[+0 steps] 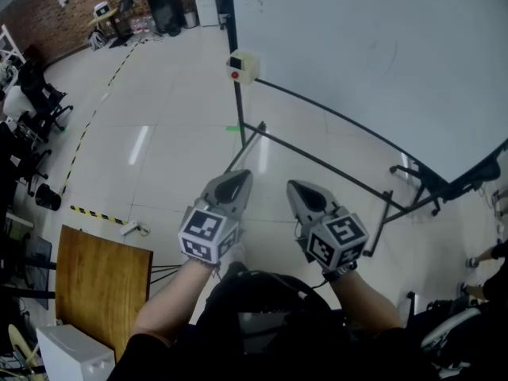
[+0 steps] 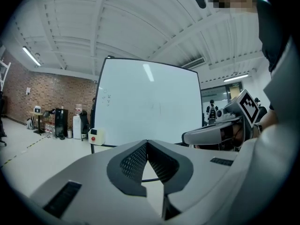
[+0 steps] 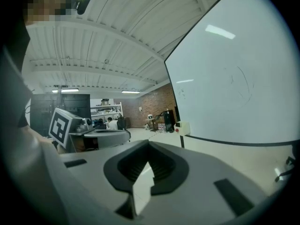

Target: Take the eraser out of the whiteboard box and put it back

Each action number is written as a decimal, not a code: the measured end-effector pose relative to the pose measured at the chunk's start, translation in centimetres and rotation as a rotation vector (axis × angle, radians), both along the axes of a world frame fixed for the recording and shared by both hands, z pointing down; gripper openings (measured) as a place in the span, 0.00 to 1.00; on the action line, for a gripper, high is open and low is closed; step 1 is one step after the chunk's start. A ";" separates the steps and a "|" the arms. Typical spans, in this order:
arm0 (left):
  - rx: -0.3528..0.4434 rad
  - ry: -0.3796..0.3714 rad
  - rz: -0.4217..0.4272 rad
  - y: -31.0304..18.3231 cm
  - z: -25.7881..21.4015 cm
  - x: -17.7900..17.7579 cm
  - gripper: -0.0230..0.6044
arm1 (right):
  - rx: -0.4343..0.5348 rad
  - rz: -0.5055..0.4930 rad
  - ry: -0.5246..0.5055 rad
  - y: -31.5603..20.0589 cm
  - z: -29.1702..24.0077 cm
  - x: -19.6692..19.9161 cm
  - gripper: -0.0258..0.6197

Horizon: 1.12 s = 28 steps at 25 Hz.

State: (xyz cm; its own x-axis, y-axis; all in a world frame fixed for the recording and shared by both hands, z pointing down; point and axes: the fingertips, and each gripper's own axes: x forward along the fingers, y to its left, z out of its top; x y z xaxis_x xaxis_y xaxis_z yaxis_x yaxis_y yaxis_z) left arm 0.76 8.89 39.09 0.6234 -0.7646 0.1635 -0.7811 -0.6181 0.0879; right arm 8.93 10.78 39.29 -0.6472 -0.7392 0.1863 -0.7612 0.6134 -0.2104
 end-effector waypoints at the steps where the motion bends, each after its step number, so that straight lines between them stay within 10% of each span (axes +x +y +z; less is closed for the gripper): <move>1: 0.003 0.006 0.000 -0.7 0.1 -0.3 0.05 | -0.001 0.002 0.000 -0.6 0.1 -0.3 0.08; 28: -0.011 0.023 0.039 -22.7 0.9 -11.0 0.06 | -0.017 0.086 0.082 -20.8 0.2 -12.1 0.08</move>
State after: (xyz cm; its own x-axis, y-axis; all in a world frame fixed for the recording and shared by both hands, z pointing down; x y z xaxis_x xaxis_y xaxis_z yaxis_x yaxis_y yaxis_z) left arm -10.25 -13.76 40.01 0.6563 -0.7380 0.1571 -0.7543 -0.6467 0.1131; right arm -3.14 -10.02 39.54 -0.5638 -0.7875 0.2490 -0.8258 0.5423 -0.1546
